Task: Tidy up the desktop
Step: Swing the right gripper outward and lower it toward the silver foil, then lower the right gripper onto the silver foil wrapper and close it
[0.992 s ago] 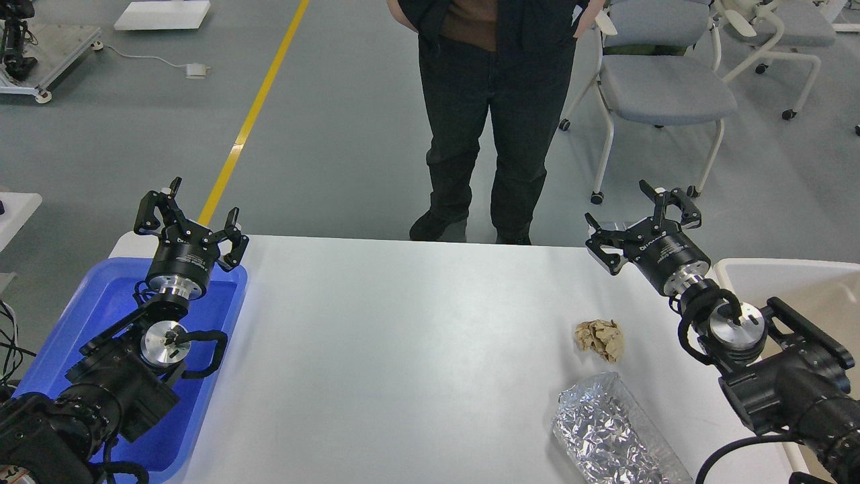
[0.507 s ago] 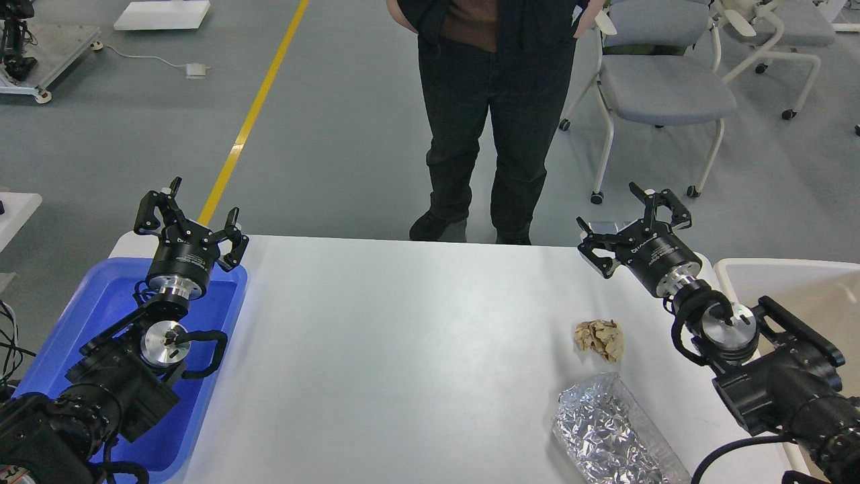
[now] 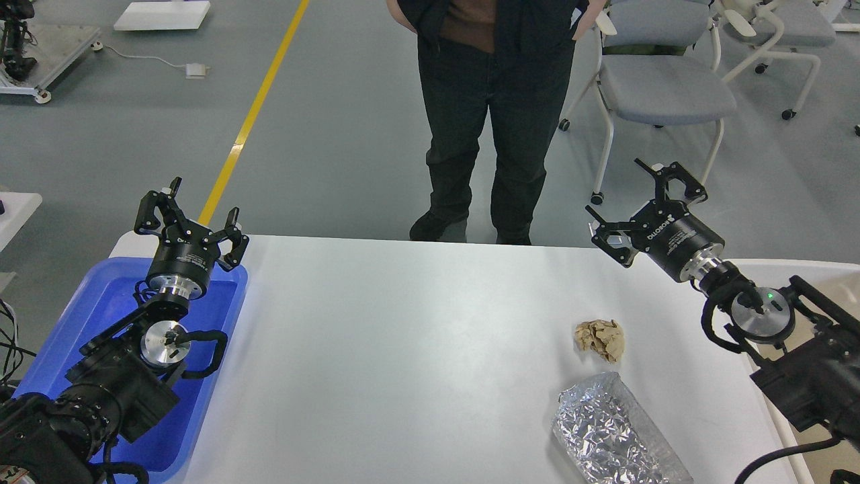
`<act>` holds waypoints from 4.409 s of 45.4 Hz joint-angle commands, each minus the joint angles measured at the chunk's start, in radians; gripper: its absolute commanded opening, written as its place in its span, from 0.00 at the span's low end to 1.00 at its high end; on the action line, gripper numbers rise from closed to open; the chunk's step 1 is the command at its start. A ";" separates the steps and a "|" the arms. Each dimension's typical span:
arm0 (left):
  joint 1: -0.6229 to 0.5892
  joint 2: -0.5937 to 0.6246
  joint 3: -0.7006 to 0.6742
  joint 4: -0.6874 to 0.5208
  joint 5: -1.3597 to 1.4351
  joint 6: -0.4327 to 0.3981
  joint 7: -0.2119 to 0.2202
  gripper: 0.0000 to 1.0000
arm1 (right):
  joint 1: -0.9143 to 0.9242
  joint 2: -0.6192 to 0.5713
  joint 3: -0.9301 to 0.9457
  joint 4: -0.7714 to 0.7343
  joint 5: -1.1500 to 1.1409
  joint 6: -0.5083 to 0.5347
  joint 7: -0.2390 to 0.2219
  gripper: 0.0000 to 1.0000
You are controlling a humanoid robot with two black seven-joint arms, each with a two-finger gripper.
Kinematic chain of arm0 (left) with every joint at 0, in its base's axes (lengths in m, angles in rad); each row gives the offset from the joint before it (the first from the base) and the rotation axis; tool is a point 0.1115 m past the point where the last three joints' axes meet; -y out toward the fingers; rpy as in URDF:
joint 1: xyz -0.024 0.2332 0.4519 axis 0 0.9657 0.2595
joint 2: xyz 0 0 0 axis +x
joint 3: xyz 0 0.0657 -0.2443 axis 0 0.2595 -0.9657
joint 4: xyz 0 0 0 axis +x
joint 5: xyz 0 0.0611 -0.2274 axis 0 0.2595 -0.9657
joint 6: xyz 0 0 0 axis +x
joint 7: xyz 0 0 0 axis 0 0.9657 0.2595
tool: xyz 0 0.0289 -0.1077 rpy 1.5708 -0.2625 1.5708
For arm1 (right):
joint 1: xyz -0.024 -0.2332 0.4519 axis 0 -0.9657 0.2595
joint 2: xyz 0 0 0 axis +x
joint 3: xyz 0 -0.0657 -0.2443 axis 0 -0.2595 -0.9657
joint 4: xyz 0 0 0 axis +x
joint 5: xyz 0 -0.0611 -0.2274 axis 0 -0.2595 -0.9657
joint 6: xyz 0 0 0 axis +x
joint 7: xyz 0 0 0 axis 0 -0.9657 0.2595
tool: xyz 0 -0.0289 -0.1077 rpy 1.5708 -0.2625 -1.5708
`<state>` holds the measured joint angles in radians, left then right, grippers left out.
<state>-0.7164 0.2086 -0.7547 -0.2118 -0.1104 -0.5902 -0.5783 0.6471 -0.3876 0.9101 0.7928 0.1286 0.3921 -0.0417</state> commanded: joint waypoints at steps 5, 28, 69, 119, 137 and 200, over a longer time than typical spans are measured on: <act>0.000 0.000 0.000 0.000 0.000 0.001 0.000 1.00 | -0.027 -0.169 -0.017 0.204 -0.151 0.002 0.000 1.00; 0.000 0.000 0.000 0.000 0.000 0.000 0.000 1.00 | -0.044 -0.583 -0.221 0.488 -0.358 0.083 0.078 1.00; 0.000 0.000 0.000 -0.001 0.000 0.000 0.000 1.00 | -0.040 -0.646 -0.485 0.580 -1.084 -0.007 0.344 1.00; 0.000 0.000 0.000 0.000 0.000 0.000 0.000 1.00 | -0.040 -0.521 -0.858 0.553 -1.374 -0.493 0.371 1.00; 0.000 0.000 0.000 0.000 0.000 0.000 0.000 1.00 | -0.079 -0.439 -0.964 0.436 -1.376 -0.657 0.424 1.00; 0.000 0.000 0.000 0.000 0.000 0.000 0.000 1.00 | -0.170 -0.304 -0.944 0.134 -1.356 -0.681 0.632 0.86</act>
<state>-0.7164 0.2088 -0.7547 -0.2119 -0.1104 -0.5905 -0.5783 0.4933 -0.7099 -0.0387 0.9588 -1.2279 -0.2880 0.5623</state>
